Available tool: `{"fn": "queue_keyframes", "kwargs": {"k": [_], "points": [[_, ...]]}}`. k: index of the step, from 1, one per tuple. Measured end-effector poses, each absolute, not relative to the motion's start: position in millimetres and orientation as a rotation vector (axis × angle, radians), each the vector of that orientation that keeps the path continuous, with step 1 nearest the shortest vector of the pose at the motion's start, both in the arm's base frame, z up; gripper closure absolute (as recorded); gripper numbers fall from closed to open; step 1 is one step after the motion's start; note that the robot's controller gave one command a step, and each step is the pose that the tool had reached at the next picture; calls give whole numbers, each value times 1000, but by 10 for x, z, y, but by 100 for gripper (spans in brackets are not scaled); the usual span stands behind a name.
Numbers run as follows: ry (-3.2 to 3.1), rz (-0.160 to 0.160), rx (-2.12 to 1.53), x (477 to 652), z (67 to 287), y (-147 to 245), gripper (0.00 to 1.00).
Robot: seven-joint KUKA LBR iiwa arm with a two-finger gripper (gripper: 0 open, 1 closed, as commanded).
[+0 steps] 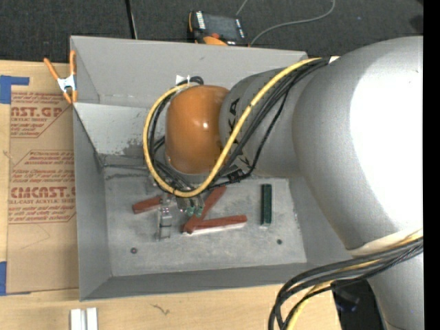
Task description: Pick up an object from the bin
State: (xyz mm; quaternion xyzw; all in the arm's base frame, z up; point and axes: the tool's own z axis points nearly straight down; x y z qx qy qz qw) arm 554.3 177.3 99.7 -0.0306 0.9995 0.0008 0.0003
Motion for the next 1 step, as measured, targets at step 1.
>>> {"fn": "queue_keyframes", "kwargs": {"k": [1], "points": [[3139, 0, -55, 5947, 681, 1471, 0]]}}
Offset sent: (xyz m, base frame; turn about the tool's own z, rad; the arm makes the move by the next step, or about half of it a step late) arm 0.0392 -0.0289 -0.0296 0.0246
